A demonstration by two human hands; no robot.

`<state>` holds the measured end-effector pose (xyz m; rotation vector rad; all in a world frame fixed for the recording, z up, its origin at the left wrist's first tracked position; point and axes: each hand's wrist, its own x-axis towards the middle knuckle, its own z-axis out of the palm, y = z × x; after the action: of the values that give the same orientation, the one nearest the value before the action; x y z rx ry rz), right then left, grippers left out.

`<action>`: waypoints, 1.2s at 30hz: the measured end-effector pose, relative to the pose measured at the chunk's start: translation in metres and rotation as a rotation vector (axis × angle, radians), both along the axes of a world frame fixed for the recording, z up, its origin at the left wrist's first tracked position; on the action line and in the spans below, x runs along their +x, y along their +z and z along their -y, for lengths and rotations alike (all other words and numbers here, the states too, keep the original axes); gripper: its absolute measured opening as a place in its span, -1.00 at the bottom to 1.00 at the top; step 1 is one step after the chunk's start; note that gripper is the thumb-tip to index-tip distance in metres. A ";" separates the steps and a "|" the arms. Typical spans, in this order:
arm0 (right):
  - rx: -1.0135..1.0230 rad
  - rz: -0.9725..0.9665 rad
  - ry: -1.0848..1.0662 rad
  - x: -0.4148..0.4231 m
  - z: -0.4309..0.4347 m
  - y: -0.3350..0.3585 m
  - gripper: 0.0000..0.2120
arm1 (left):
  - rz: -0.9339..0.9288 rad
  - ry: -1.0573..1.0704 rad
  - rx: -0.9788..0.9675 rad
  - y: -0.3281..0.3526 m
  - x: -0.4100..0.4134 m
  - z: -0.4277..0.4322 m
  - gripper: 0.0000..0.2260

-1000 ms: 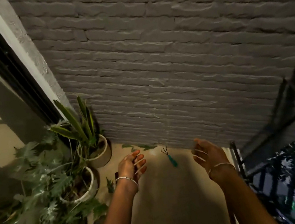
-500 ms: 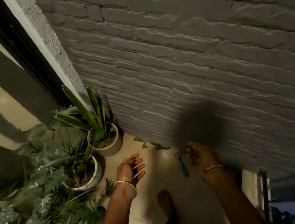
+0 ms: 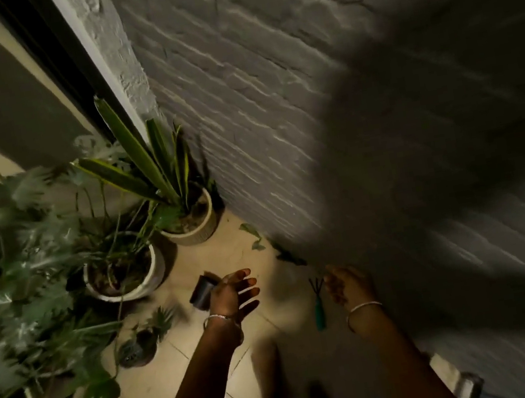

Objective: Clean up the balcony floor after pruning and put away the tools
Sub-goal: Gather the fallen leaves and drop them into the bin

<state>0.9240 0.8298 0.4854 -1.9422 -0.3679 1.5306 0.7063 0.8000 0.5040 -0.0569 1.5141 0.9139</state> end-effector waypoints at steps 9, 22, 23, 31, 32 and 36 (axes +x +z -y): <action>-0.059 0.321 0.556 0.008 -0.055 -0.260 -0.76 | 0.010 0.146 -0.066 -0.203 0.022 -0.041 -0.78; 0.220 0.873 1.101 0.005 -0.097 -0.589 -0.46 | 0.054 0.100 -0.046 -0.518 0.044 -0.046 -0.76; 0.235 0.923 1.113 0.004 -0.100 -0.605 -0.45 | 0.053 0.095 -0.037 -0.534 0.042 -0.047 -0.76; 0.525 1.328 1.129 0.008 -0.110 -0.690 -0.46 | 0.084 0.079 0.071 -0.620 0.030 -0.072 -0.76; 0.545 1.329 1.123 0.009 -0.110 -0.694 -0.51 | 0.094 0.077 0.076 -0.626 0.030 -0.074 -0.76; 0.563 1.264 1.122 0.014 -0.116 -0.708 -0.80 | 0.135 0.040 0.089 -0.639 0.038 -0.086 -0.78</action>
<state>0.9384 0.9454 -0.2229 -1.9828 -2.3776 0.2450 0.7447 0.8857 -0.1352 -0.0825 1.3503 0.9895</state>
